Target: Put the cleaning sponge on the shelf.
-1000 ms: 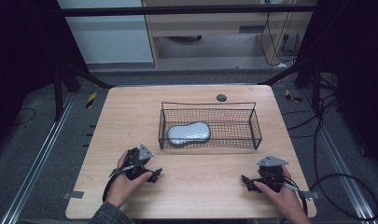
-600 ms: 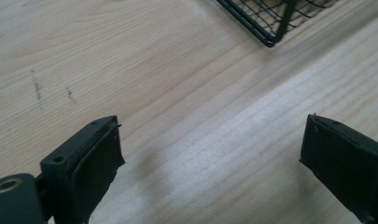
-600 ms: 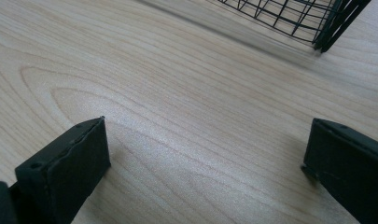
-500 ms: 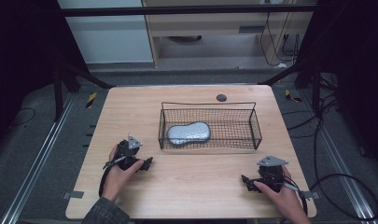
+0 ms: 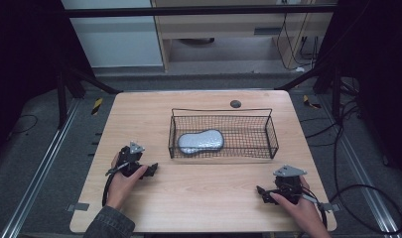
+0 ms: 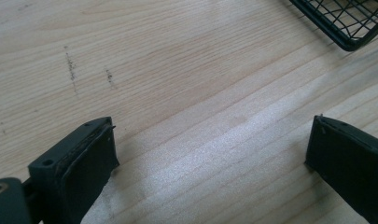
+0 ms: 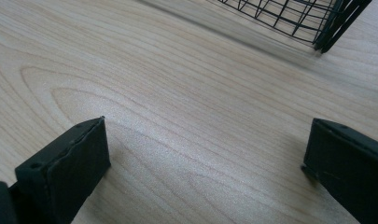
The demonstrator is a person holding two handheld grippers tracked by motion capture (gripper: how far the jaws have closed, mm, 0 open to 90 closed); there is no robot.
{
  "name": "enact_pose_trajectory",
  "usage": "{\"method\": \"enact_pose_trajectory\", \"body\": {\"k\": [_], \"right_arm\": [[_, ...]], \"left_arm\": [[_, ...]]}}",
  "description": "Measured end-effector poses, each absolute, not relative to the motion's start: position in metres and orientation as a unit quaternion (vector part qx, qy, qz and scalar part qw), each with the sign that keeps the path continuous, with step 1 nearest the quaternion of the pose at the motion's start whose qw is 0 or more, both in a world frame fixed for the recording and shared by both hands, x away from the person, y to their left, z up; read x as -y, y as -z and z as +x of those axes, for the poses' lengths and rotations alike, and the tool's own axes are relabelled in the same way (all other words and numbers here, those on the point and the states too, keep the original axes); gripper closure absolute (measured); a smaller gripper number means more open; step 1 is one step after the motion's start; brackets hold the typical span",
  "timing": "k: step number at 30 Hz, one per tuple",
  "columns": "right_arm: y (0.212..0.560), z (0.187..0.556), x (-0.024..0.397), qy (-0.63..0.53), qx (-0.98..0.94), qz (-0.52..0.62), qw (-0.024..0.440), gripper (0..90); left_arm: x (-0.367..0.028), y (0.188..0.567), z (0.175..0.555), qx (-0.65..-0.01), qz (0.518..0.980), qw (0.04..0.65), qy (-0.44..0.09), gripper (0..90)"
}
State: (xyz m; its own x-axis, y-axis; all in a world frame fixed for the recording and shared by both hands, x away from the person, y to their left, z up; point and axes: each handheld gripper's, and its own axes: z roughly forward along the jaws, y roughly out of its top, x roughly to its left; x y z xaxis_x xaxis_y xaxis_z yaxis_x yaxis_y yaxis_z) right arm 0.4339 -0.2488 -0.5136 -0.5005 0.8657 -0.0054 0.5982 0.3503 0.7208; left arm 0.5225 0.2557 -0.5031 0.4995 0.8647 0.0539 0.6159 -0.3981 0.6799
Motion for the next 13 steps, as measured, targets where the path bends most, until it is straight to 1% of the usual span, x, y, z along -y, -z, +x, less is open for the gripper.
{"method": "enact_pose_trajectory", "body": {"k": [3, 7, 13], "right_arm": [[0.5136, 0.4339, 0.2488, -0.338, -0.798, 0.459, 0.198, 0.3], [0.5138, 0.4339, 0.2488, -0.339, -0.797, 0.459, 0.198, 0.3], [0.5137, 0.4339, 0.2488, -0.338, -0.797, 0.459, 0.198, 0.3]], "left_arm": [[-0.2590, 0.5061, 0.5235, -0.462, 0.804, 0.317, -0.197, 0.0], [-0.2608, 0.5083, 0.5238, -0.459, 0.800, 0.329, -0.200, 0.0], [-0.2608, 0.5083, 0.5238, -0.459, 0.801, 0.329, -0.200, 0.0]]}}
